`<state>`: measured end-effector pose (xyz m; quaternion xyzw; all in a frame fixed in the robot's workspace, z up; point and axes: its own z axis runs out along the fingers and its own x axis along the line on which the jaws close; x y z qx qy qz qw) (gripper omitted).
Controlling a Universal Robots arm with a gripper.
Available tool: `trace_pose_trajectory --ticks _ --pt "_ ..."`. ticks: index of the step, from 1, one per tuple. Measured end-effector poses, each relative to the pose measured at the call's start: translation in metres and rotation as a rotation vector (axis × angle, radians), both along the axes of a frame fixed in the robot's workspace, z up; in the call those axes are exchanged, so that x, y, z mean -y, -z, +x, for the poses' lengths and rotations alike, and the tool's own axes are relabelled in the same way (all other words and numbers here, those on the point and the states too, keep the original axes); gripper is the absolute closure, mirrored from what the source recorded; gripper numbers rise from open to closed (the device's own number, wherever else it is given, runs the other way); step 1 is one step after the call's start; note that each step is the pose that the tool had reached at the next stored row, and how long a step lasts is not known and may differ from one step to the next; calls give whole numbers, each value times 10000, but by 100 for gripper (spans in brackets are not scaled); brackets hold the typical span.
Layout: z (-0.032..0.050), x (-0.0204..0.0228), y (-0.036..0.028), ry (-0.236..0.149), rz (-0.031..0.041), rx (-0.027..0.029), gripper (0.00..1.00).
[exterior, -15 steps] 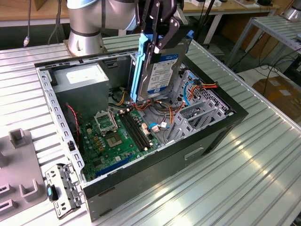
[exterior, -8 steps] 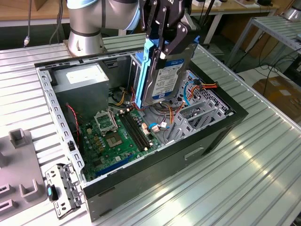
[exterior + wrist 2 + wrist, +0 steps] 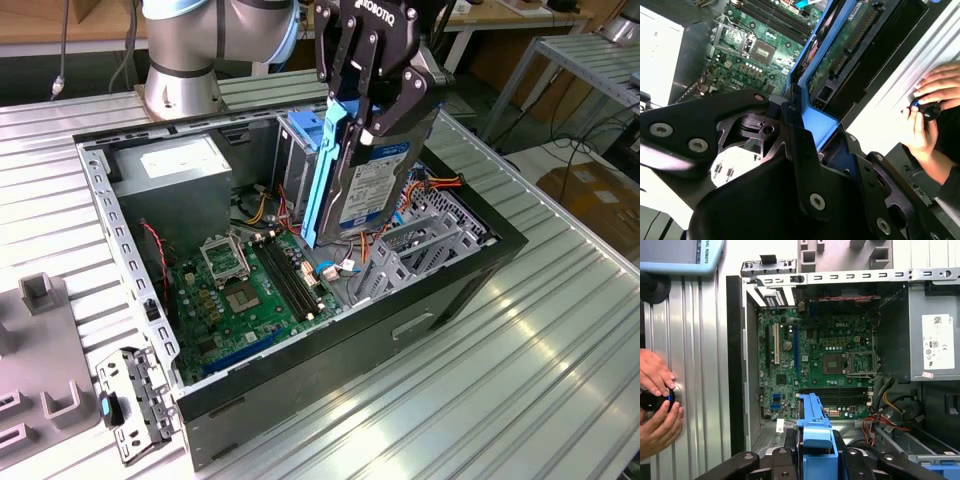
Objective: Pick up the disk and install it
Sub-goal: 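Insert the disk into the insertion slot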
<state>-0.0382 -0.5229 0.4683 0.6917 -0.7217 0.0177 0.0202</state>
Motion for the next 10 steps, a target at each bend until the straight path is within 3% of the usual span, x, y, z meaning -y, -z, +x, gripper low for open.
trace_pose_trajectory --ticks 2,10 --pt "44 38 3 2 -3 0 63" --pt "287 51 20 2 -13 0 63"
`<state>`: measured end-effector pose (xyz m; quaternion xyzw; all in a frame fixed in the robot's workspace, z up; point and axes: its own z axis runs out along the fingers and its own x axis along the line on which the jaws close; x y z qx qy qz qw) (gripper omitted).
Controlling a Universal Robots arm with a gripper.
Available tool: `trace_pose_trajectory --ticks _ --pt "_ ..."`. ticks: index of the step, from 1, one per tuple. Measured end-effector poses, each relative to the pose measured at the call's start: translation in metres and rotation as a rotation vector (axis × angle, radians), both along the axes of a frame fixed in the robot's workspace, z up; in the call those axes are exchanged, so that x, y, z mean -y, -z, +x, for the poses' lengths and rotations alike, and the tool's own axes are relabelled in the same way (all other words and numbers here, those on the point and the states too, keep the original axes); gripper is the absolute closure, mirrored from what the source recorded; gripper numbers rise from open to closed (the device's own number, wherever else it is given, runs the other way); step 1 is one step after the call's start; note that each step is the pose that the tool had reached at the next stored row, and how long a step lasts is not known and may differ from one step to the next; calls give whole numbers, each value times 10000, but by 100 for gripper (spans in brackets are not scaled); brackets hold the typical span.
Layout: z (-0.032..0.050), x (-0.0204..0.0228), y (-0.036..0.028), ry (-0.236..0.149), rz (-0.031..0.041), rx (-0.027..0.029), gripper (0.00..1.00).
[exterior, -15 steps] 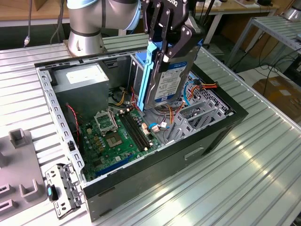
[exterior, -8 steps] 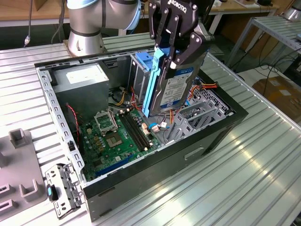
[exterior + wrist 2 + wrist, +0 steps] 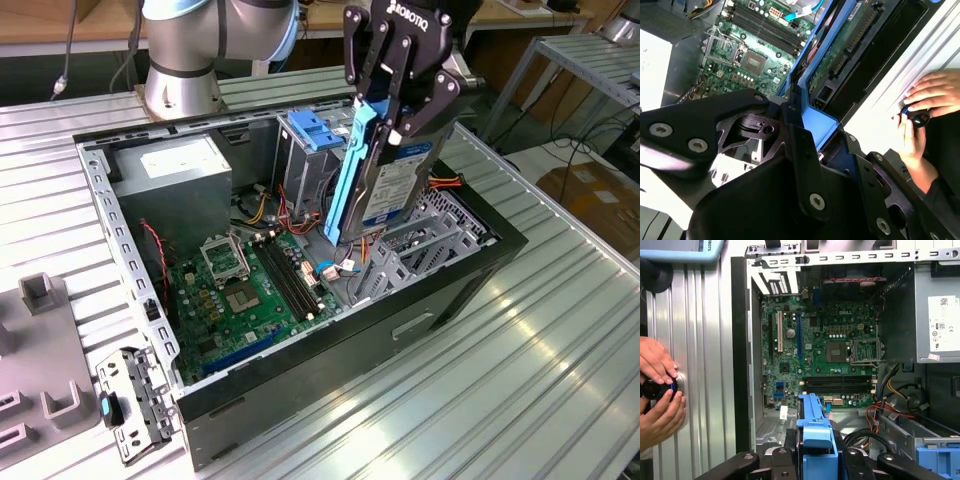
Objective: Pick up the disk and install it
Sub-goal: 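Insert the disk into the insertion slot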
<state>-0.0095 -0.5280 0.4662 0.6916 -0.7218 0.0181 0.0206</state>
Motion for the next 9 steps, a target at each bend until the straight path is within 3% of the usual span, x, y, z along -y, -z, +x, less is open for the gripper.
trace_pose_trajectory --ticks 9 --pt "301 2 15 0 -20 -1 63"
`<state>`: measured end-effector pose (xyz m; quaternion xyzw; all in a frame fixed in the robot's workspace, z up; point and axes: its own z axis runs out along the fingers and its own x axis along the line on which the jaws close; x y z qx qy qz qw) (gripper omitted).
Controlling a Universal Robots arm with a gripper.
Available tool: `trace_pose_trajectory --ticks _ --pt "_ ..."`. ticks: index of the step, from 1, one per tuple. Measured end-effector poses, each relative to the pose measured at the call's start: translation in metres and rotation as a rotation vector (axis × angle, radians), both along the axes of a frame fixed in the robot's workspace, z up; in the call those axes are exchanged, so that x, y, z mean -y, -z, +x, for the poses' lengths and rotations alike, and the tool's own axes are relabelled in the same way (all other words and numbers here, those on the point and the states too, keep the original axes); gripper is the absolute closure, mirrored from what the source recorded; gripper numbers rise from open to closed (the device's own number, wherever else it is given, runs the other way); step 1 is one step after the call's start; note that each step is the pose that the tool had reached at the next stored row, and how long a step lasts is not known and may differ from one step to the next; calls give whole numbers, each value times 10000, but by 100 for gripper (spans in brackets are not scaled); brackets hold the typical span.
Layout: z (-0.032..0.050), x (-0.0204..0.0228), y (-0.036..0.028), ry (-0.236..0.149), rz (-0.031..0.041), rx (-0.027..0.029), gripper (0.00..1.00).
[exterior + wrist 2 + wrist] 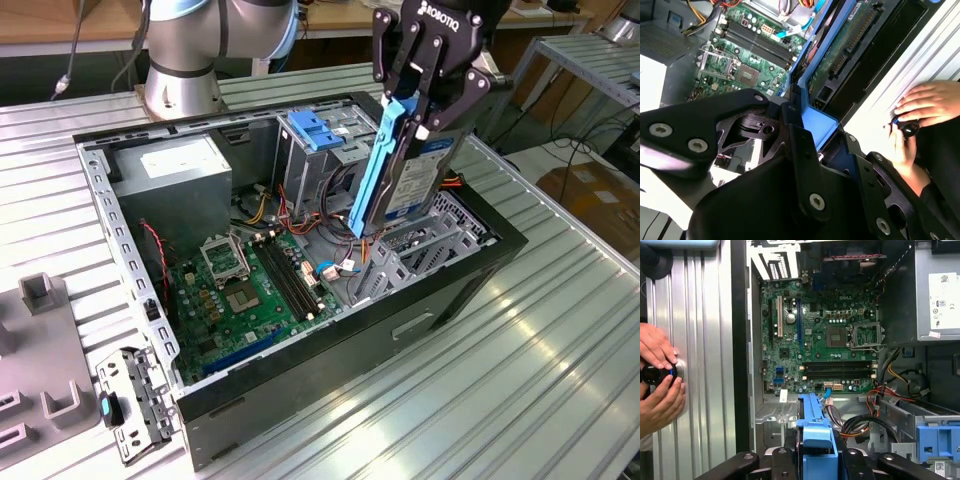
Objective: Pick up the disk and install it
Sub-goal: 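Insert the disk into the insertion slot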
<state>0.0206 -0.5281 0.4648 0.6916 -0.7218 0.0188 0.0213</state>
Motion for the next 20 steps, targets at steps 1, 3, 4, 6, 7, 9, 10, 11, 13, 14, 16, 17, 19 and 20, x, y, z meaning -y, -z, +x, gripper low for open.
trace_pose_trajectory --ticks 1,3,4,6,7,9,10,11,13,14,16,17,19,20 --pt "46 1 5 -1 -1 0 63" --pt "96 2 9 0 -3 0 63" --pt "123 2 12 0 -3 0 63" --pt "189 3 19 -1 -4 0 63" --pt "234 6 26 -1 -4 0 63" --pt "262 17 34 -1 -4 0 63" --pt "287 51 46 -1 -5 0 63" --pt "297 71 54 -1 -3 0 63" --pt "319 109 67 0 -4 0 63" --pt "329 126 72 0 -4 0 63" --pt "354 154 84 -1 -5 0 63" --pt "366 162 89 -1 -5 0 63" --pt "403 168 103 -1 -5 0 63" --pt "408 168 106 -1 -7 0 63"
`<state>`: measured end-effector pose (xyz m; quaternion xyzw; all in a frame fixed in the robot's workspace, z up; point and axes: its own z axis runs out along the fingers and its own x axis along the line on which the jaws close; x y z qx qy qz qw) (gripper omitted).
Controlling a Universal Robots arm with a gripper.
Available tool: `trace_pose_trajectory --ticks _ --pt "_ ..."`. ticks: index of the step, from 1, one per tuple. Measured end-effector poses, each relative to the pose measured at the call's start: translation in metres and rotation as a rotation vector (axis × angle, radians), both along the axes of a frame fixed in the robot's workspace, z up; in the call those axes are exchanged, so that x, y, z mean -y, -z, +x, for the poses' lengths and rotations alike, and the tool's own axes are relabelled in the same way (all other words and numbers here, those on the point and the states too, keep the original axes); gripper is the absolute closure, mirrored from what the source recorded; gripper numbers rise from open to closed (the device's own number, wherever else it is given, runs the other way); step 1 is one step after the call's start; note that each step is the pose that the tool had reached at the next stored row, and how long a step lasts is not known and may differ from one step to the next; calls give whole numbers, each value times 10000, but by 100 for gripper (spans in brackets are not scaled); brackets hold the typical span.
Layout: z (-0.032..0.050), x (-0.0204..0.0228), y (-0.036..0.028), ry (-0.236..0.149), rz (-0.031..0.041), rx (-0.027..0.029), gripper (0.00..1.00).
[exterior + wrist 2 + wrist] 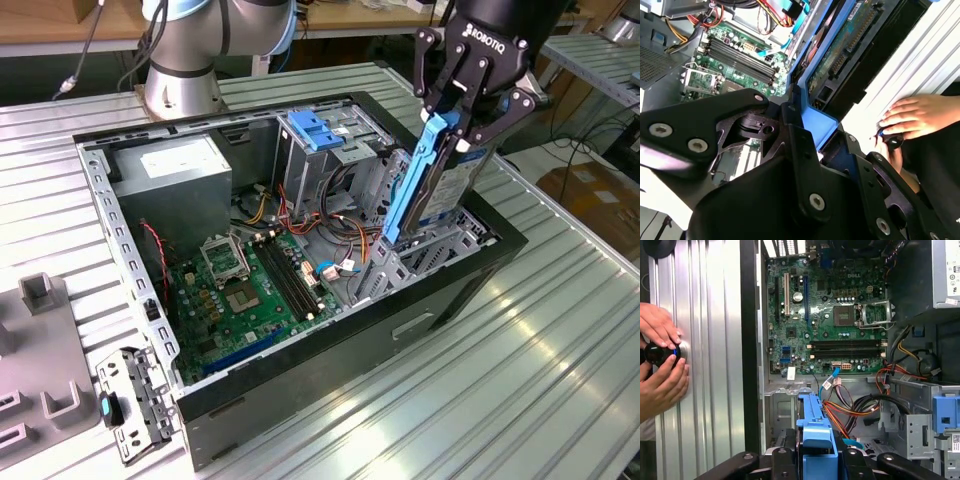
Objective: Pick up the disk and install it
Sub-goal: 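Insert the disk into the insertion slot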
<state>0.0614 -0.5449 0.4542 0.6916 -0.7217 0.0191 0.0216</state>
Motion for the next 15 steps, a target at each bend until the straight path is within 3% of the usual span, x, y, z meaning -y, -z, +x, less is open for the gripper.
trace_pose_trajectory --ticks 6,15 --pt "7 0 57 -1 2 1 63" --pt "21 1 88 1 2 1 63"
